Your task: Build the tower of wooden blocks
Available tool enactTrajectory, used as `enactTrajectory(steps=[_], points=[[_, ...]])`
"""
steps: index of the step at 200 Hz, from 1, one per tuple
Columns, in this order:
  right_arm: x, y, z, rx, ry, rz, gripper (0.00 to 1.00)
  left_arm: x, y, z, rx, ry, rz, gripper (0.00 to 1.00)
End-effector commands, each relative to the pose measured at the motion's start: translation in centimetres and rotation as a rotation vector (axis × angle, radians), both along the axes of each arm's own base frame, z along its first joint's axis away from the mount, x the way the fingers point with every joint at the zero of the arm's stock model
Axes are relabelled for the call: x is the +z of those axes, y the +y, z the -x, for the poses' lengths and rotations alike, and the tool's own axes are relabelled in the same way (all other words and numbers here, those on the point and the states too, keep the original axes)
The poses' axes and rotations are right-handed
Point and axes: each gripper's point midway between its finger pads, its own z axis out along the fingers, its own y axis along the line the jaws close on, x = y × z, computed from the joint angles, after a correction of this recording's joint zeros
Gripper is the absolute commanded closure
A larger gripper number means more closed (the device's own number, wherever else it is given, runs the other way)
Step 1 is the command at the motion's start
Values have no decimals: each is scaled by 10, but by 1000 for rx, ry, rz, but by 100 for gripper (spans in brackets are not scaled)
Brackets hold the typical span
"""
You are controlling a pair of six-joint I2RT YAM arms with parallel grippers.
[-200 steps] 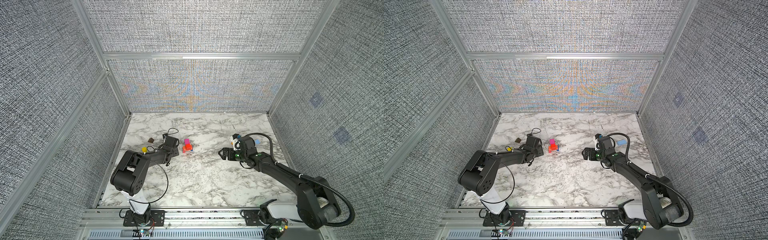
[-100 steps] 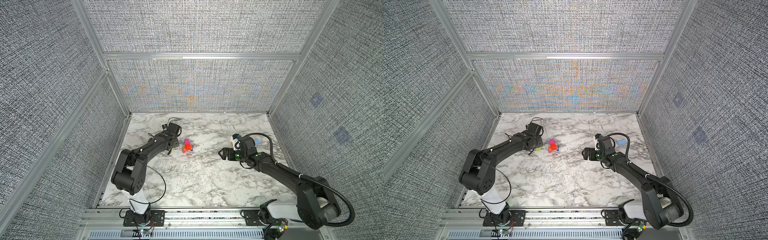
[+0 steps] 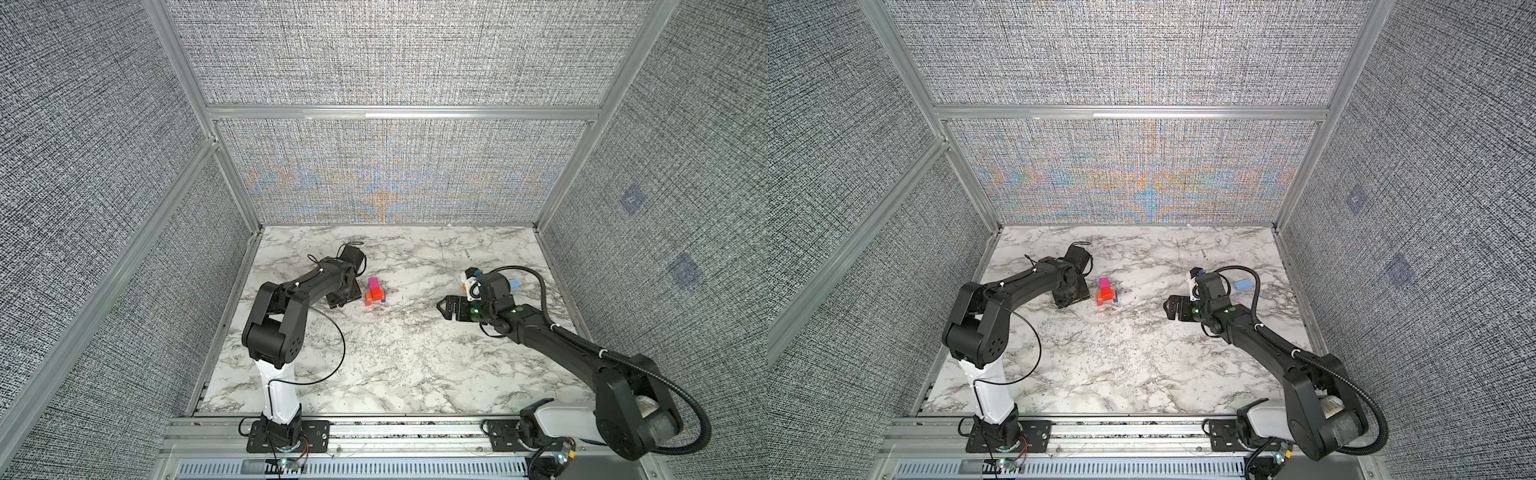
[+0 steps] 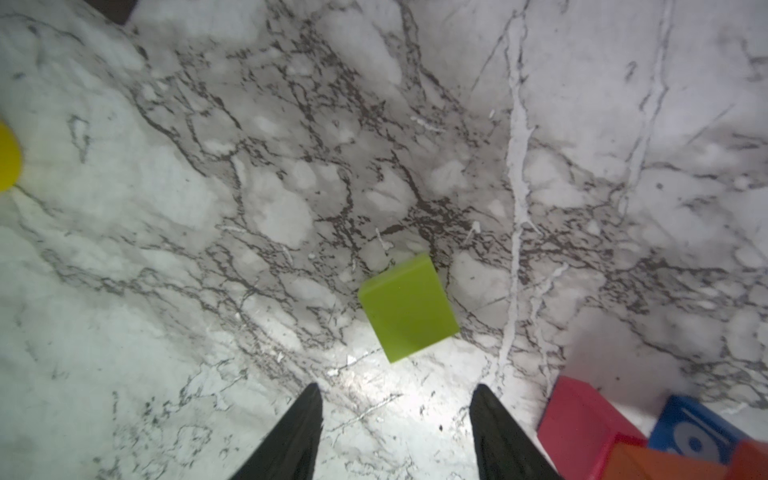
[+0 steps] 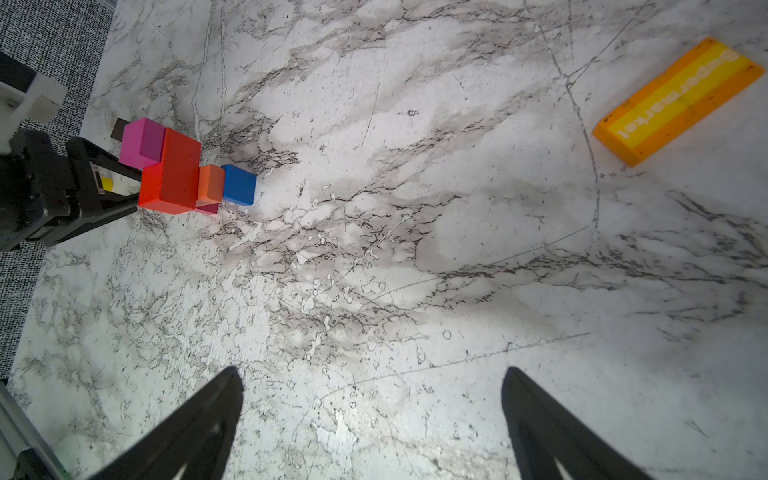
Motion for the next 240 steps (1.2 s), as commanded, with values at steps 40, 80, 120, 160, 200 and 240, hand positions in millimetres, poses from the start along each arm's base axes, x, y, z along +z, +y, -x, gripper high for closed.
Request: enactTrajectory(steps=[40, 80, 120, 160, 200, 240], points=[[3, 2, -2, 4, -9, -3, 1, -12, 6, -10, 74, 17, 58, 40], [3, 2, -2, 3, -8, -2, 1, -13, 10, -19, 97, 2, 77, 40], [2, 2, -2, 5, -6, -1, 1, -12, 8, -29, 95, -2, 76, 40], [3, 2, -2, 5, -7, -1, 1, -15, 9, -30, 79, 16, 56, 41], [3, 3, -2, 7, -8, -4, 1, -20, 17, -25, 67, 36, 42, 44], [2, 4, -2, 11, -5, -3, 1, -25, 23, -26, 74, 47, 35, 46]])
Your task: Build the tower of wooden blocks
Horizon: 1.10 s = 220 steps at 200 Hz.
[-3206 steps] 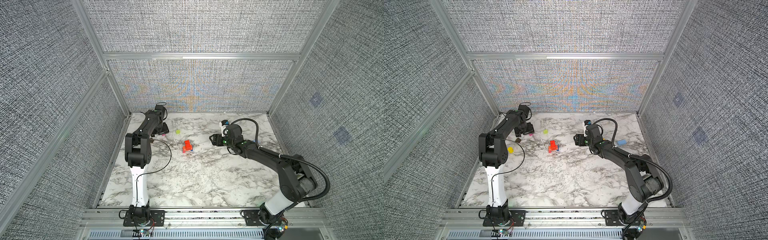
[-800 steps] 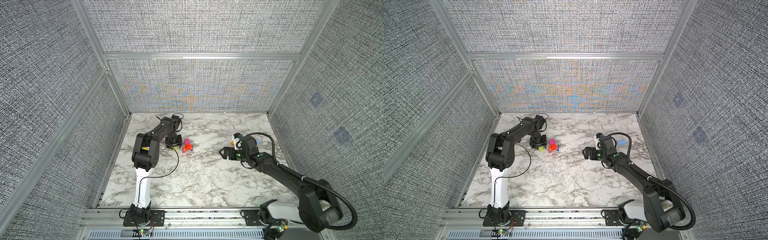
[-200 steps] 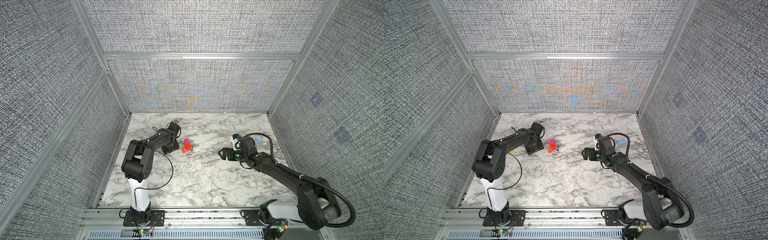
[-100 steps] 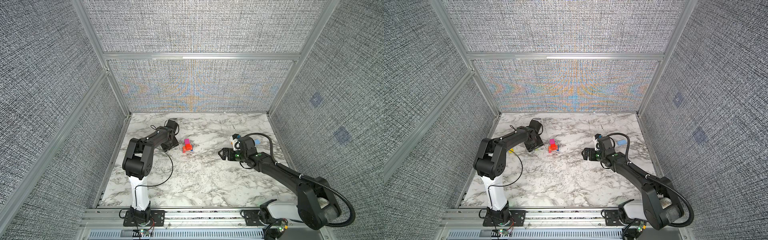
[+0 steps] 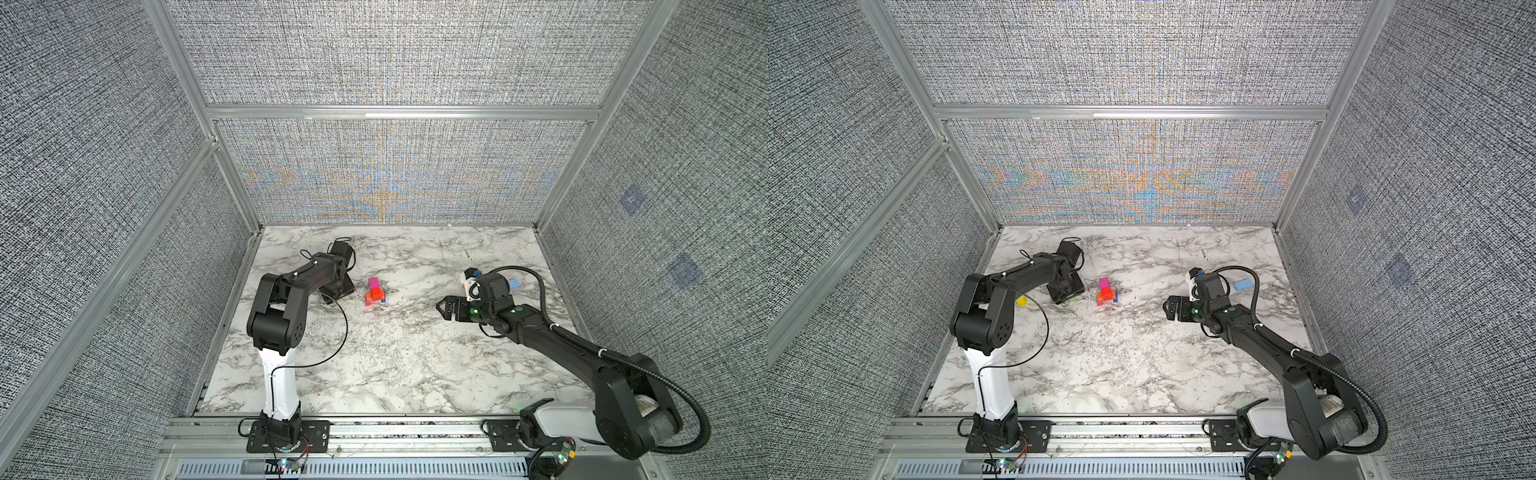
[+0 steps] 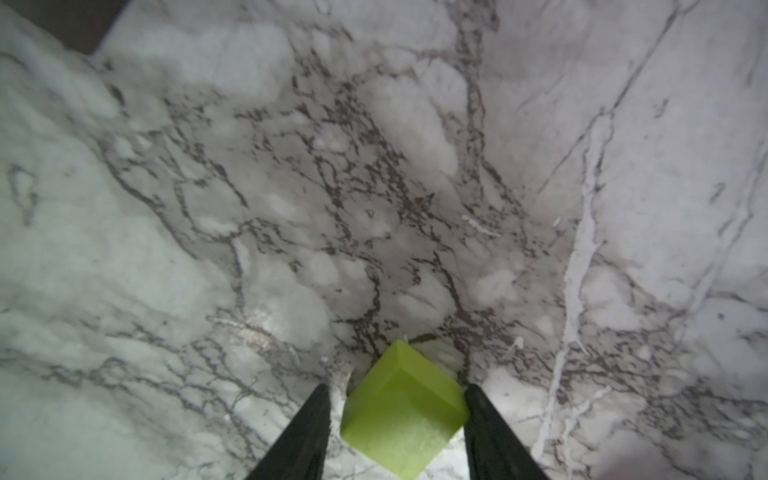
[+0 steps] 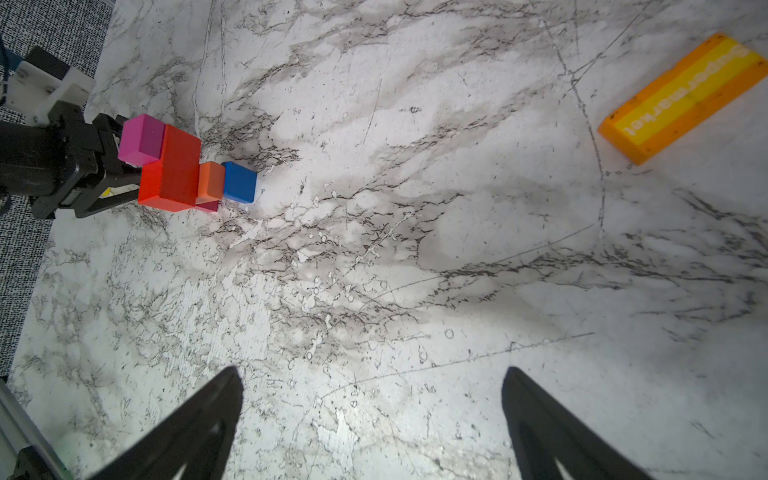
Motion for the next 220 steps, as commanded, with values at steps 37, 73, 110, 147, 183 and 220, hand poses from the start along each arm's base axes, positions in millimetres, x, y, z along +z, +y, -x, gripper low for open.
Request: enactTrajectory(steps=[37, 73, 110, 147, 183, 220], points=[[4, 3, -4, 5, -11, -3, 1, -1, 4, -7, -24, 16, -28, 52], [3, 3, -3, 5, -7, -3, 1, 2, 6, -13, -42, 19, -51, 59], [5, 3, -3, 6, -13, -2, 1, 3, 6, -14, -50, 22, -52, 66], [6, 3, -3, 6, -15, -3, 1, 3, 4, -7, -58, 28, -35, 60], [5, 3, -3, 5, -13, -3, 1, 2, -1, -1, -75, 25, -11, 51], [5, 3, -3, 5, -12, -3, 1, 0, -6, 3, -104, 31, -11, 49]])
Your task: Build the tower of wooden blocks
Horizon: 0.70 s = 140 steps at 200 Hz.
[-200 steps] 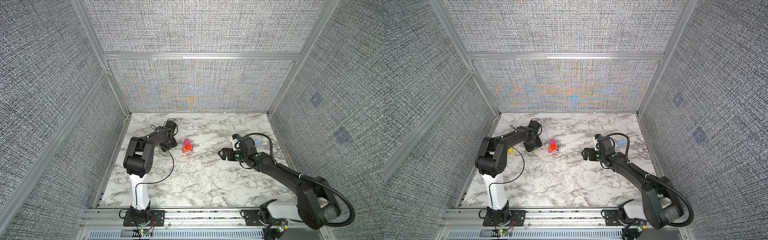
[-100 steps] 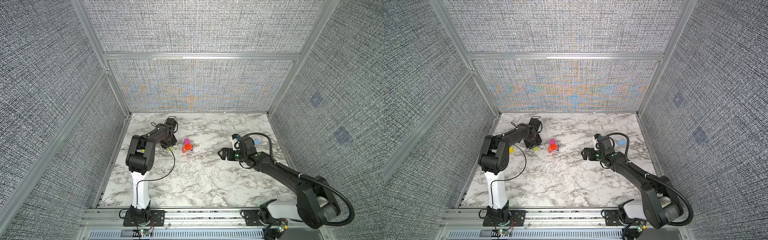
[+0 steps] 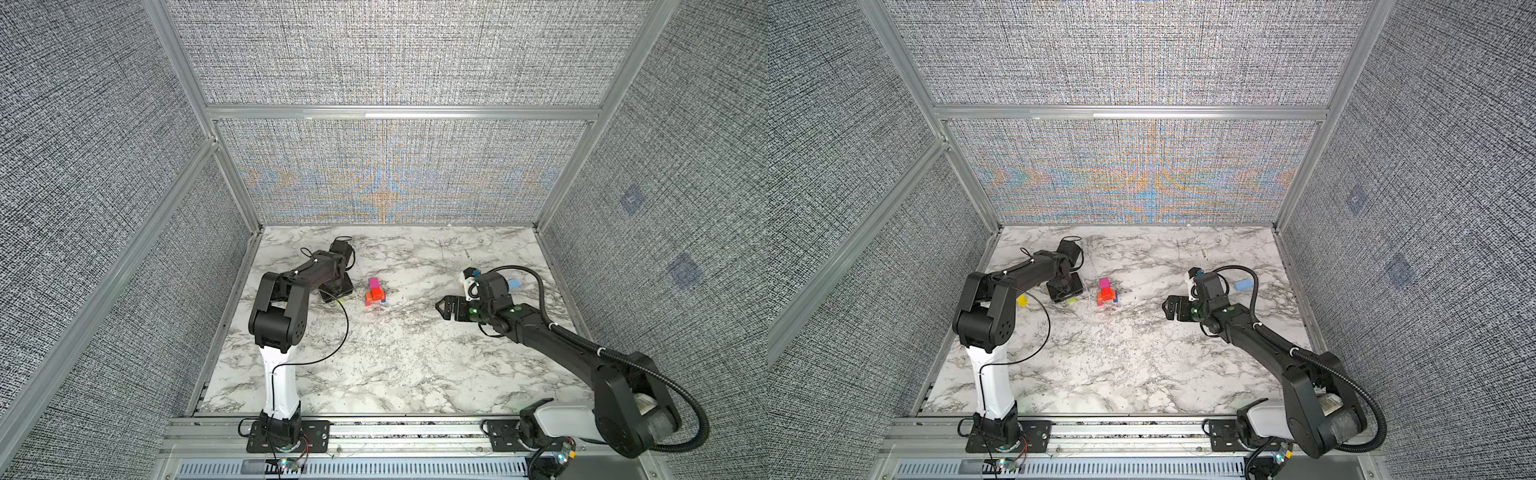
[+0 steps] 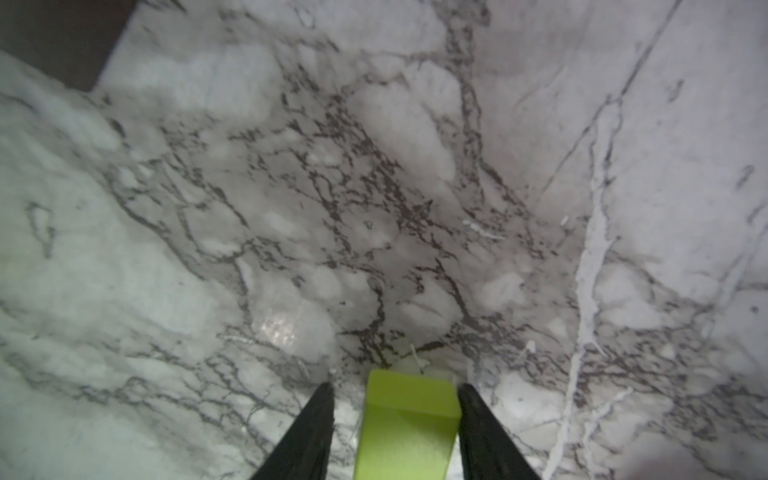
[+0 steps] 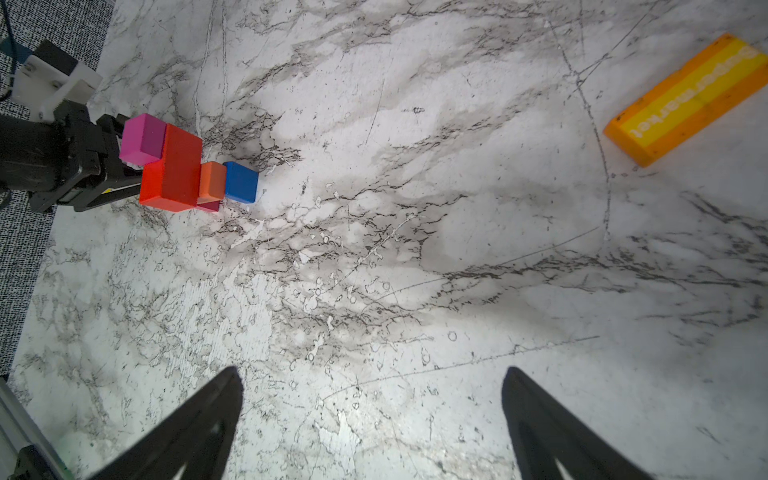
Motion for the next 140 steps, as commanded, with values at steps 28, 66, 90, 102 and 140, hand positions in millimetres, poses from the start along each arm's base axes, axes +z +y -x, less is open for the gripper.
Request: enactTrajectory(steps=[28, 66, 90, 102, 140], points=[[5, 1, -2, 3, -14, -1, 1, 2, -6, 2, -38, -4, 15, 53], [4, 1, -2, 2, -11, 0, 1, 2, -5, 2, -46, -3, 9, 62], [4, 1, -2, 2, -11, -1, 1, 5, -6, 2, -49, -6, 12, 71], [3, 1, -2, 2, -10, 0, 1, 7, -6, 3, -54, -6, 11, 73], [3, 2, -2, 6, -10, -1, 1, 24, -4, 7, -85, -10, -20, 73]])
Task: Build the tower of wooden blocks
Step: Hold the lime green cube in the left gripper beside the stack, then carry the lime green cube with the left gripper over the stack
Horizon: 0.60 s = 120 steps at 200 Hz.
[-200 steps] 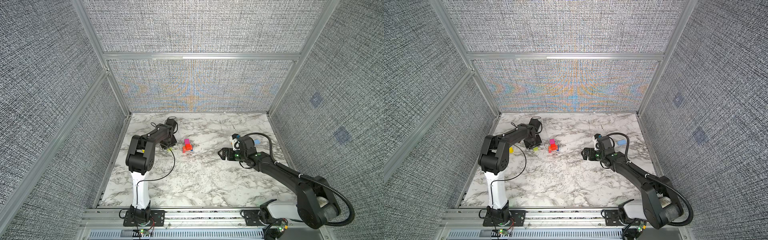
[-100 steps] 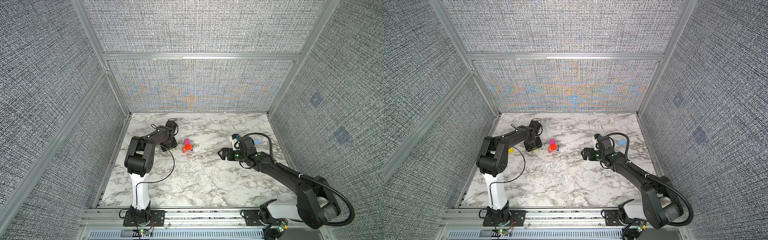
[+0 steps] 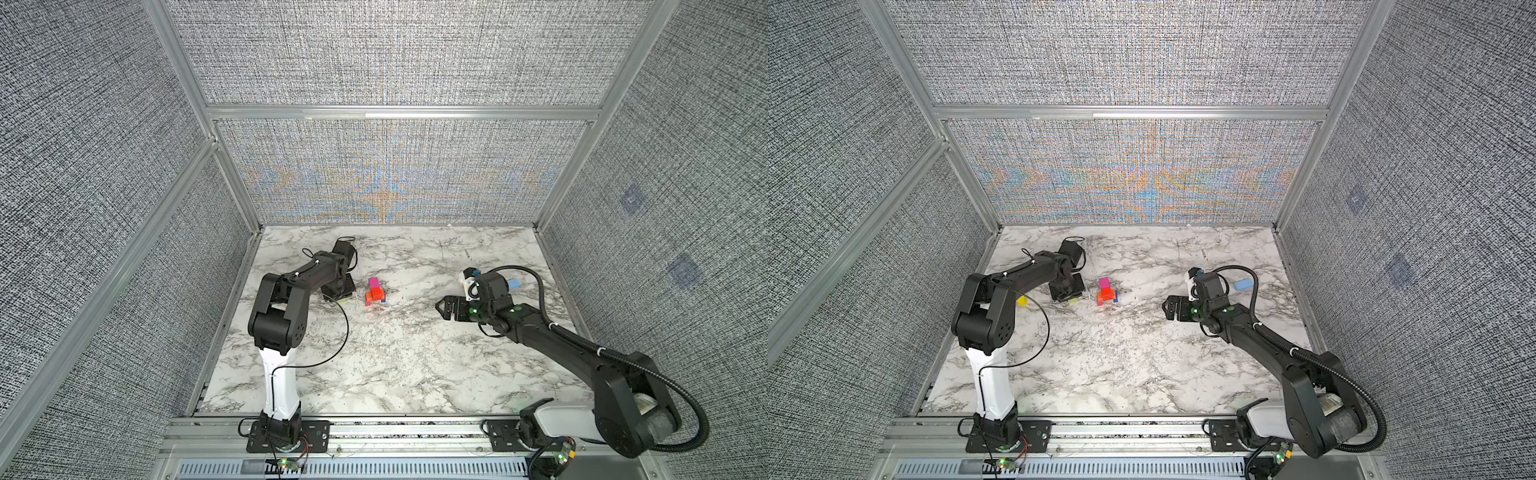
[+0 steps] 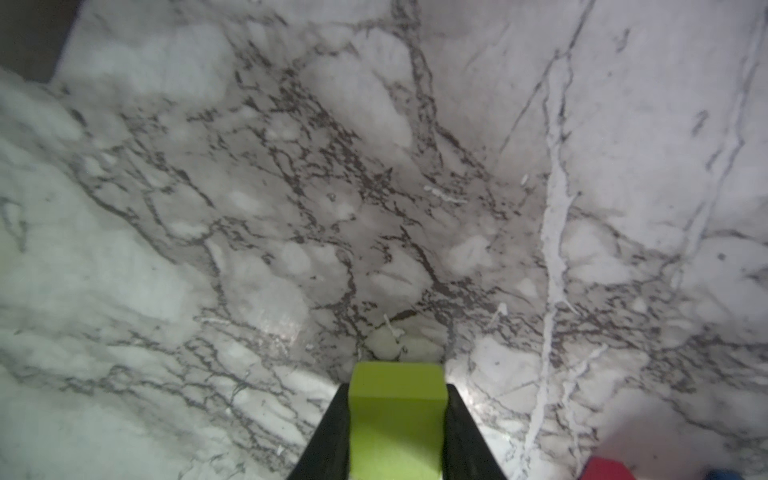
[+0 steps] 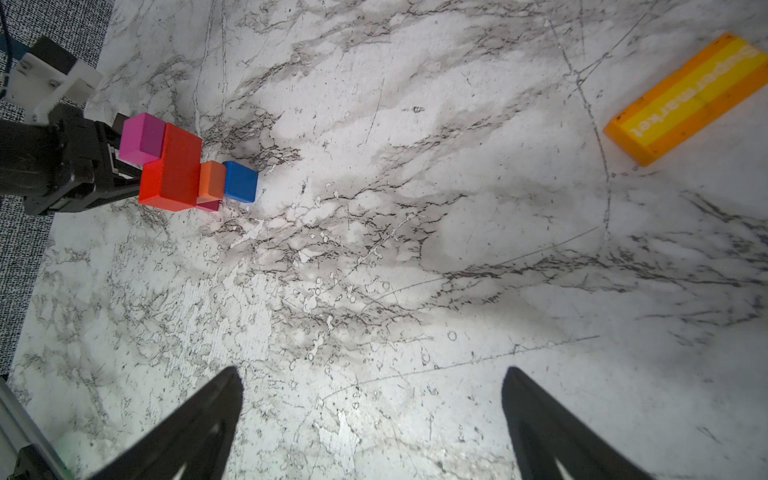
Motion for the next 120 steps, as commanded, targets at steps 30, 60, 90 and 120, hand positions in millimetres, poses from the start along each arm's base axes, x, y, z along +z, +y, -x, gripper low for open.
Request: enactTrajectory(steps=[30, 60, 90, 120], points=[[4, 3, -2, 8, -11, -3, 1, 40, -5, 7, -77, -24, -44, 73], [5, 2, -1, 7, -15, 1, 1, 74, -17, 14, -130, -71, -49, 74], [6, 1, -1, 5, -16, 1, 1, 104, -33, 22, -180, -105, -24, 73], [6, 2, -1, 6, -16, 0, 1, 121, -57, 29, -242, -120, 15, 73]])
